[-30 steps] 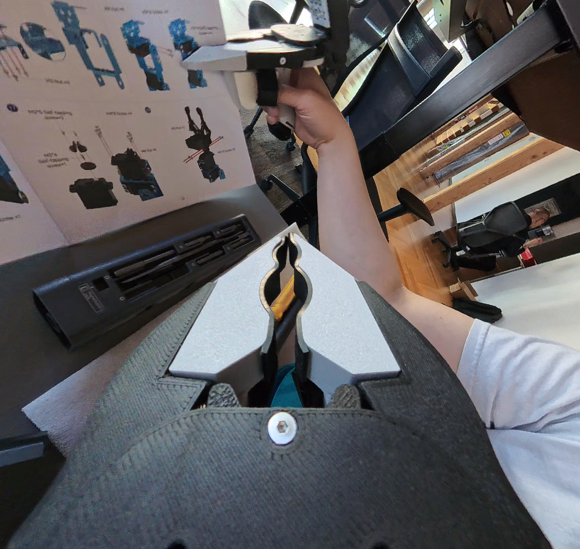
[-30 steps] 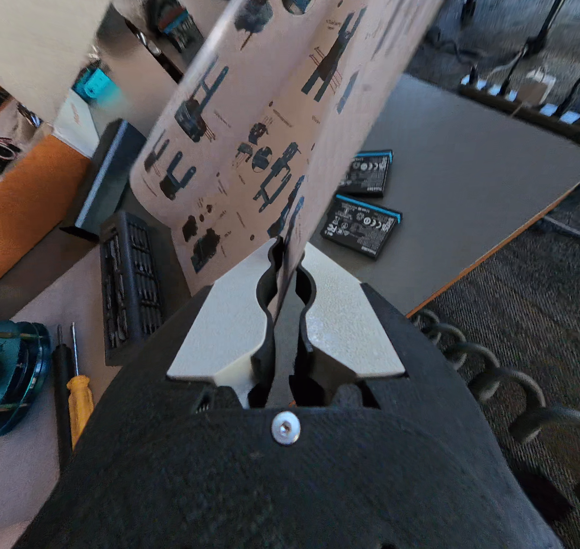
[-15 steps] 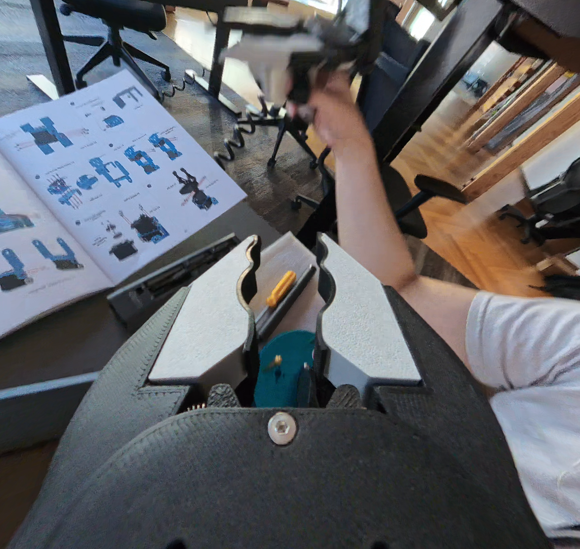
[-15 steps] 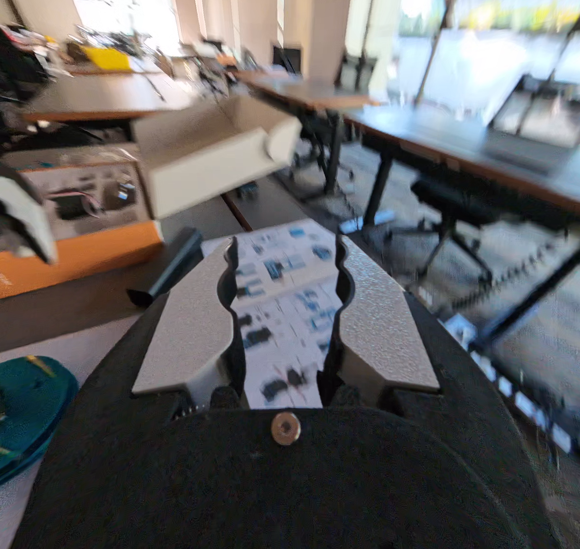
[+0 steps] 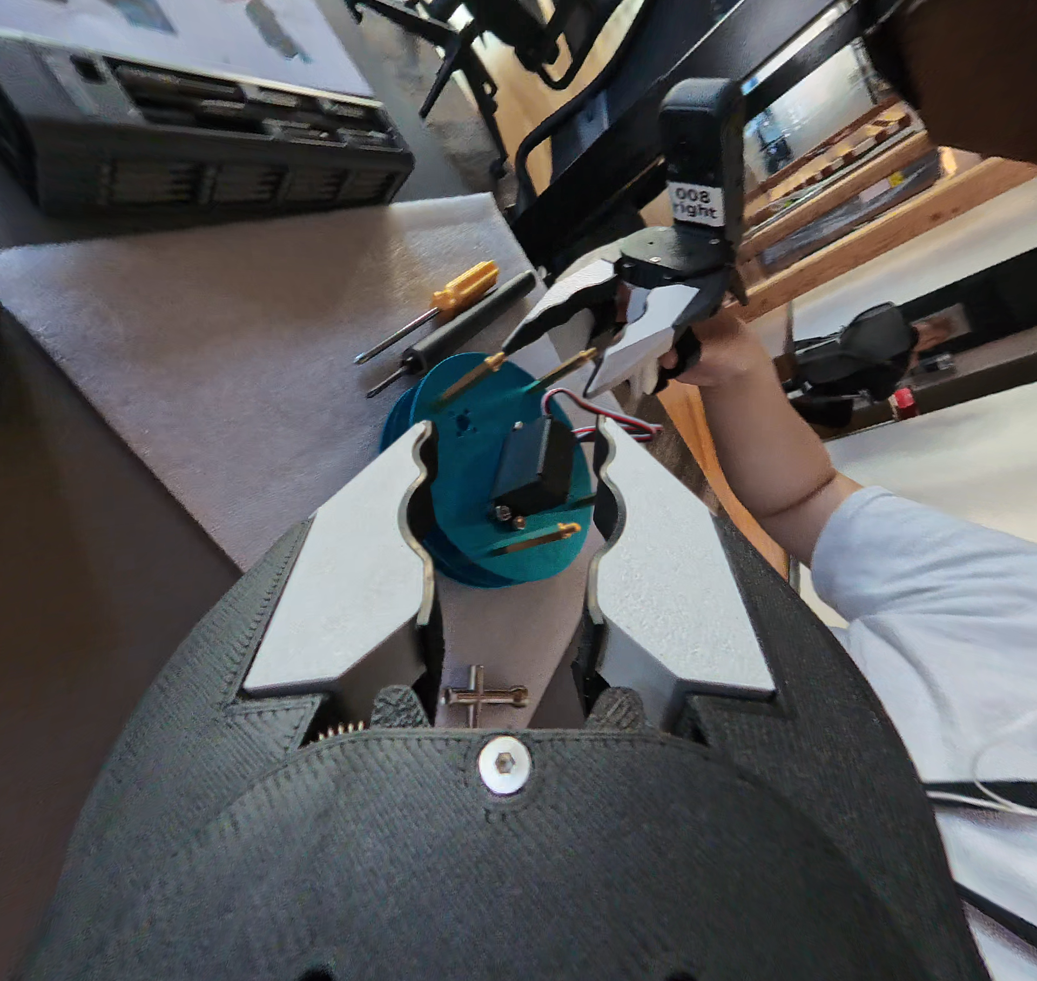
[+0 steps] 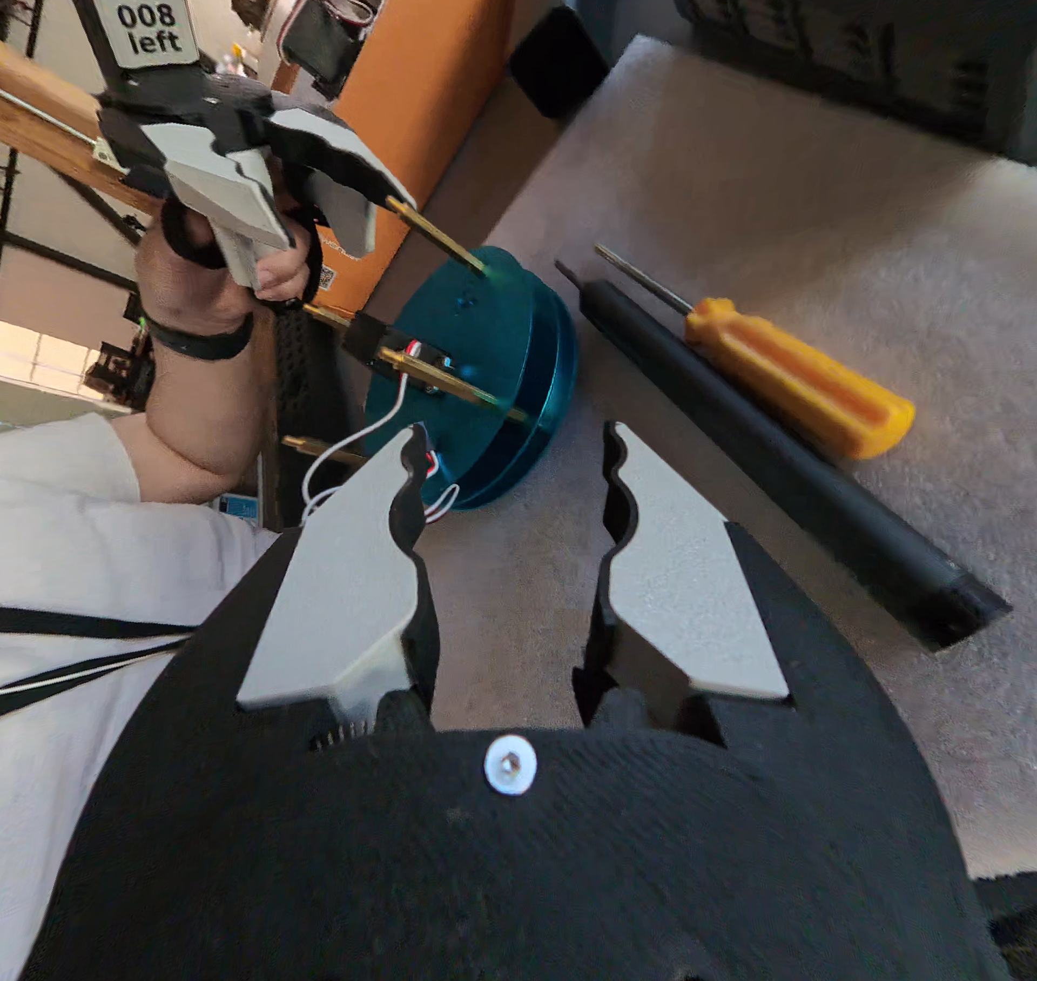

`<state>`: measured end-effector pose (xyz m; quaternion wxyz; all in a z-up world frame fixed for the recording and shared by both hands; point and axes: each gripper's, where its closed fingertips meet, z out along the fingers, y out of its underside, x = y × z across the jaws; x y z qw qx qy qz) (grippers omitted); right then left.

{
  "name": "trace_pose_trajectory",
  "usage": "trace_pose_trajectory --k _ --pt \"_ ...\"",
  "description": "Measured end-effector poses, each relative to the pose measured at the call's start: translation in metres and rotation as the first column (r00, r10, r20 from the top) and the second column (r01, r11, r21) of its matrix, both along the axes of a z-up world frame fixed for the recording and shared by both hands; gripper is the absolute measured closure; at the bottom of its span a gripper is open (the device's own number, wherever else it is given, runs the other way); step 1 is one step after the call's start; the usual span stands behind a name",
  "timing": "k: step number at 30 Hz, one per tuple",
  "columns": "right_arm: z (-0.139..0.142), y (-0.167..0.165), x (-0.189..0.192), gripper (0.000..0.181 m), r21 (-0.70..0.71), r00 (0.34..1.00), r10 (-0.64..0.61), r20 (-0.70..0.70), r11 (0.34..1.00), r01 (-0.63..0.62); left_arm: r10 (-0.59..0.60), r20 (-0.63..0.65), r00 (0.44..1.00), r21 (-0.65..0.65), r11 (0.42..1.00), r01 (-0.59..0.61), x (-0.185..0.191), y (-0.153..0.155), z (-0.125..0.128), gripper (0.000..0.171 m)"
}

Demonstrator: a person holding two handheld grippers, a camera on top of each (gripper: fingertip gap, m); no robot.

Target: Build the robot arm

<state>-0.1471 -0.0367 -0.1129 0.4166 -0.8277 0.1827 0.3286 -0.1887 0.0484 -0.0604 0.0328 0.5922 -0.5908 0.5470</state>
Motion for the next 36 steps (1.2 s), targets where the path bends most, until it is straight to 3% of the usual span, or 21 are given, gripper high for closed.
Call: trace_pose_trajectory --k 5,8,10,15,18,22,25,29,33,36 --pt "-0.012 -0.007 -0.003 0.121 -0.105 0.992 0.019 -0.122 0.994 -0.032 0.053 -0.097 0.994 -0.085 0.994 -0.061 0.001 0.007 -0.022 0.120" --pt "-0.007 -0.004 -0.009 0.123 -0.078 0.966 0.065 -0.250 0.993 -0.087 0.103 -0.145 0.984 -0.111 0.987 -0.119 -0.001 0.018 -0.037 0.124" --pt "-0.013 -0.003 -0.010 0.128 -0.110 0.961 0.082 -0.265 0.987 -0.115 0.093 -0.162 0.982 -0.138 0.984 -0.116 -0.005 0.016 -0.042 0.126" --pt "-0.014 0.000 -0.013 0.133 -0.126 0.935 0.119 -0.335 0.978 -0.170 0.054 -0.181 0.982 -0.069 0.995 -0.067 -0.011 0.005 -0.056 0.130" --pt "-0.008 0.006 -0.029 0.129 -0.093 0.866 0.163 -0.473 0.968 -0.233 0.026 -0.188 0.982 -0.058 0.998 -0.037 -0.014 -0.002 -0.062 0.133" --pt "-0.011 0.010 -0.028 0.147 -0.097 0.868 0.165 -0.468 0.967 -0.236 0.032 -0.166 0.986 -0.111 0.993 -0.051 -0.016 -0.002 -0.063 0.133" --pt "0.000 0.014 -0.029 0.150 -0.021 0.900 0.191 -0.392 0.976 -0.217 0.021 -0.119 0.993 -0.106 0.994 -0.033 -0.021 -0.002 -0.062 0.133" --pt "0.013 0.014 -0.037 0.150 0.031 0.950 0.287 -0.120 0.958 -0.285 -0.010 -0.022 1.000 -0.037 0.999 0.010 -0.028 -0.003 -0.053 0.131" --pt "0.027 0.009 -0.051 0.150 0.092 0.925 0.362 0.111 0.924 -0.372 -0.054 0.077 0.996 -0.100 0.993 0.061 -0.034 -0.009 -0.029 0.133" --pt "0.033 0.002 -0.061 0.150 0.148 0.868 0.398 0.297 0.879 -0.453 -0.117 0.124 0.985 -0.062 0.990 0.125 -0.040 -0.016 -0.023 0.108"
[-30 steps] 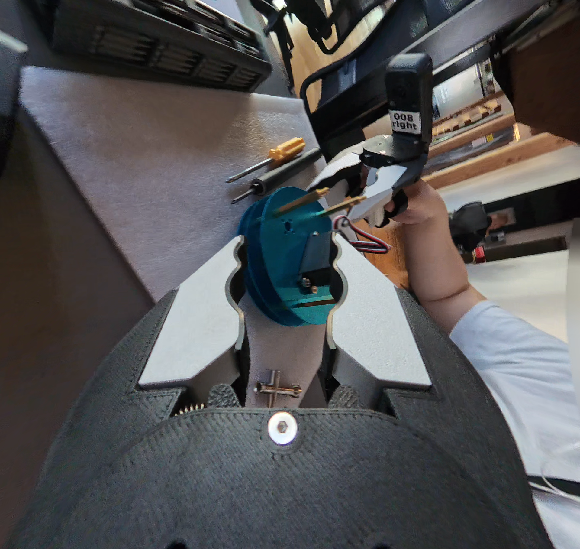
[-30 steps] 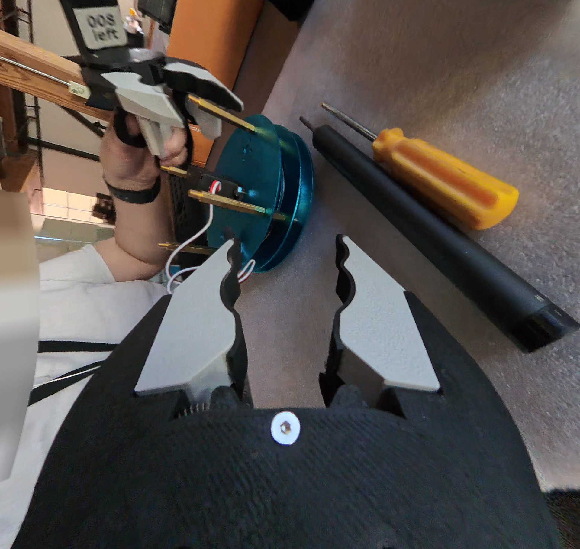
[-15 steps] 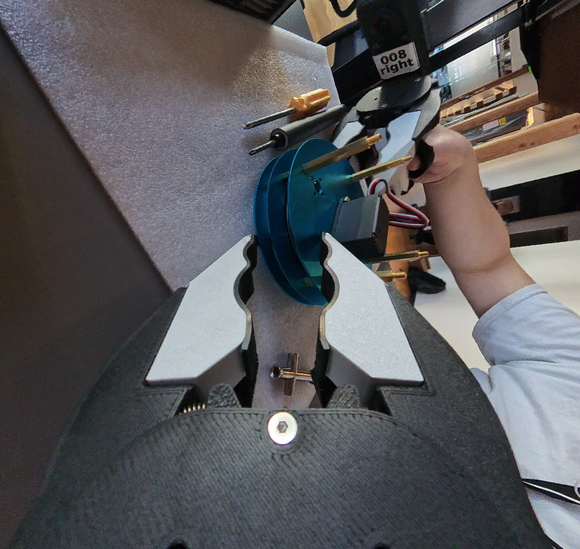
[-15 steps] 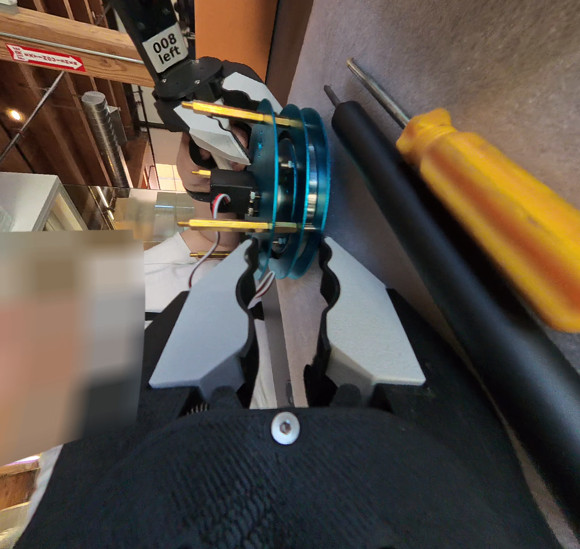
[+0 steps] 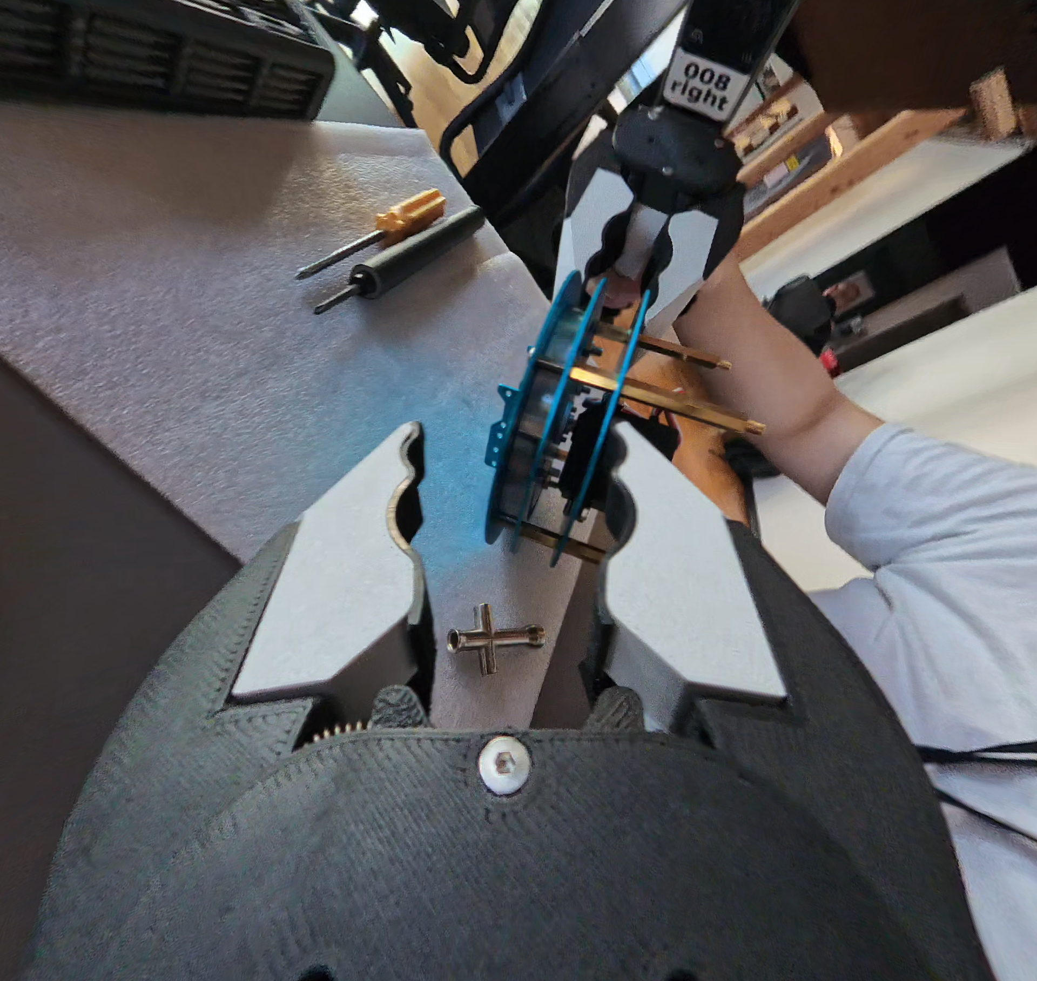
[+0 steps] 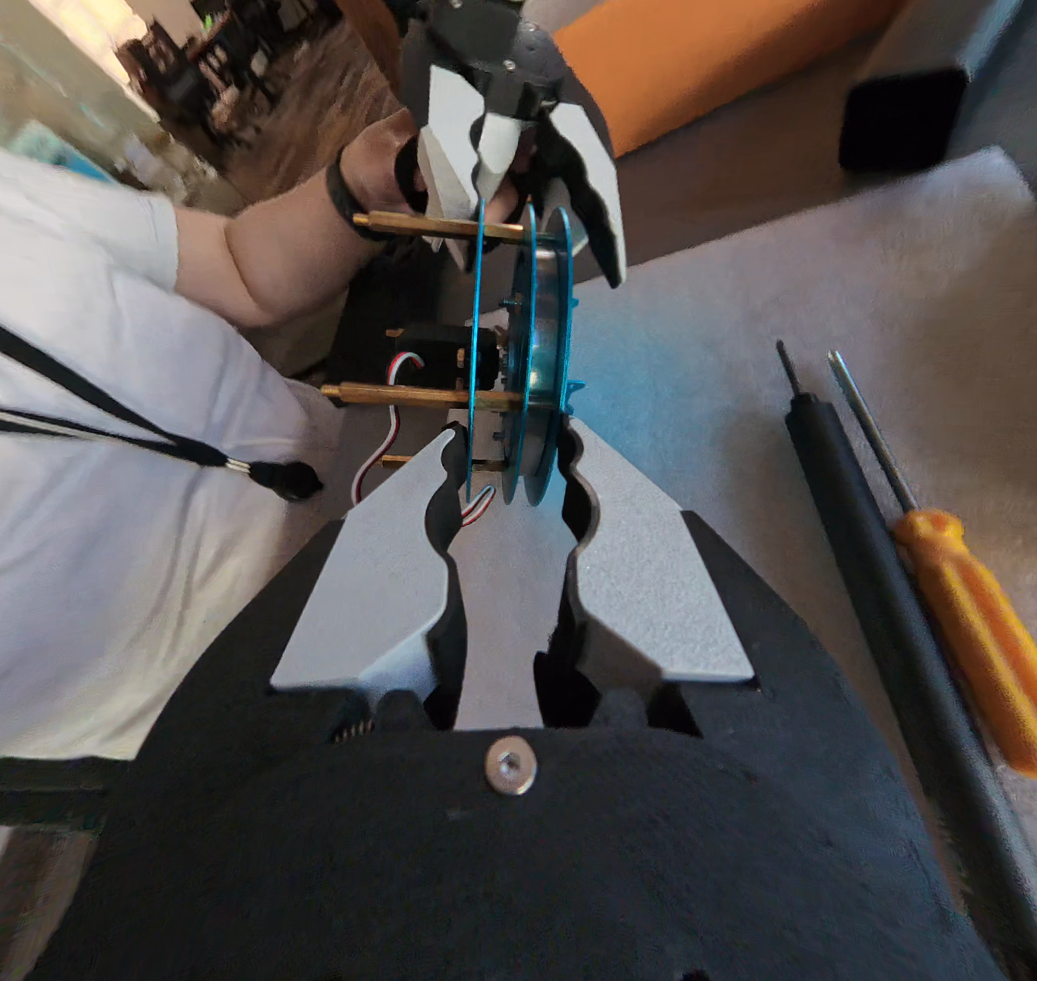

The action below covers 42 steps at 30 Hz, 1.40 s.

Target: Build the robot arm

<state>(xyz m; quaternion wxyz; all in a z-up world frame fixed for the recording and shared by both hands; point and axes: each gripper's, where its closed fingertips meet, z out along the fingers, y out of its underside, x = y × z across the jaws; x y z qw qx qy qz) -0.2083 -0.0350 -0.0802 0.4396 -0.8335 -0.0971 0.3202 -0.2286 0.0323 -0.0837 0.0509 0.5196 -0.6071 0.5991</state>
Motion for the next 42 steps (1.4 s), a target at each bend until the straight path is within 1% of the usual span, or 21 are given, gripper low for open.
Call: trace_pose_trajectory --k 1,3,4,6,8,12,14,16,19,21,24,26,27,29,32,33,34,36,38,40,42 --pt "0.001 -0.003 -0.003 0.150 0.034 0.999 0.014 0.044 0.999 -0.016 -0.031 0.025 0.999 0.028 0.999 0.030 -0.004 -0.004 0.001 0.100" --pt "0.002 -0.008 -0.008 0.150 0.103 0.992 0.032 0.118 0.994 -0.044 -0.100 0.069 0.993 0.072 0.993 0.095 -0.013 -0.014 0.002 0.096" --pt "0.003 -0.010 -0.011 0.150 0.128 0.990 0.037 0.139 0.990 -0.055 -0.137 0.093 0.986 0.084 0.988 0.129 -0.018 -0.019 0.005 0.099" --pt "0.004 -0.012 -0.014 0.150 0.168 0.985 0.048 0.166 0.983 -0.076 -0.210 0.133 0.969 0.108 0.975 0.196 -0.027 -0.029 0.007 0.108" --pt "0.006 -0.011 -0.017 0.150 0.202 0.988 0.049 0.150 0.976 -0.079 -0.267 0.144 0.953 0.132 0.960 0.249 -0.035 -0.036 0.007 0.129" --pt "0.008 -0.005 -0.019 0.151 0.189 0.998 0.030 0.057 0.981 -0.040 -0.260 0.155 0.953 0.224 0.949 0.222 -0.035 -0.034 0.002 0.133" --pt "0.008 -0.002 -0.019 0.150 0.184 0.998 0.019 0.054 0.983 -0.028 -0.255 0.158 0.954 0.260 0.943 0.210 -0.035 -0.033 0.000 0.134" --pt "0.007 -0.002 -0.020 0.151 0.167 0.996 0.022 0.089 0.985 -0.037 -0.263 0.161 0.951 0.314 0.928 0.203 -0.035 -0.033 0.000 0.136" --pt "0.005 -0.006 -0.022 0.151 0.139 0.973 0.037 0.227 0.988 -0.070 -0.302 0.135 0.944 0.424 0.879 0.220 -0.037 -0.035 0.000 0.137" --pt "0.007 -0.008 -0.024 0.151 0.144 0.943 0.024 0.331 0.987 -0.076 -0.343 0.124 0.931 0.545 0.808 0.225 -0.040 -0.036 0.002 0.138" --pt "0.020 -0.008 -0.021 0.150 0.232 0.881 -0.037 0.471 0.969 -0.084 -0.406 0.160 0.900 0.733 0.660 0.168 -0.038 -0.034 0.013 0.138" --pt "0.031 -0.008 -0.015 0.151 0.305 0.815 -0.095 0.571 0.947 -0.103 -0.442 0.196 0.875 0.809 0.578 0.110 -0.031 -0.033 0.023 0.138" --pt "0.035 -0.007 -0.010 0.151 0.331 0.759 -0.133 0.637 0.937 -0.113 -0.468 0.214 0.858 0.849 0.523 0.074 -0.025 -0.031 0.028 0.138" --pt "0.037 -0.004 0.000 0.151 0.371 0.615 -0.211 0.760 0.918 -0.143 -0.529 0.218 0.820 0.934 0.357 -0.019 -0.013 -0.026 0.030 0.139" --pt "0.036 0.000 0.014 0.151 0.406 0.387 -0.315 0.867 0.896 -0.181 -0.619 0.175 0.765 0.980 0.032 -0.198 0.007 -0.015 0.025 0.139" --pt "0.035 0.000 0.019 0.151 0.408 0.304 -0.341 0.890 0.893 -0.193 -0.644 0.178 0.744 0.965 -0.035 -0.261 0.013 -0.014 0.024 0.139" --pt "0.035 -0.001 0.023 0.151 0.422 0.239 -0.373 0.897 0.883 -0.207 -0.657 0.202 0.726 0.948 -0.056 -0.315 0.018 -0.015 0.024 0.139" --pt "0.035 -0.003 0.025 0.152 0.445 0.174 -0.414 0.894 0.868 -0.220 -0.681 0.238 0.692 0.919 -0.073 -0.388 0.025 -0.016 0.025 0.139" --pt "0.034 -0.005 0.029 0.151 0.452 0.101 -0.440 0.892 0.862 -0.232 -0.696 0.241 0.677 0.895 -0.111 -0.433 0.030 -0.017 0.024 0.138" --pt "0.036 -0.006 0.033 0.151 0.461 0.046 -0.465 0.884 0.853 -0.243 -0.712 0.236 0.661 0.865 -0.156 -0.477 0.035 -0.018 0.026 0.138" --pt "0.042 -0.010 0.039 0.151 0.477 0.010 -0.489 0.872 0.845 -0.241 -0.716 0.242 0.655 0.850 -0.169 -0.499 0.042 -0.021 0.032 0.138"
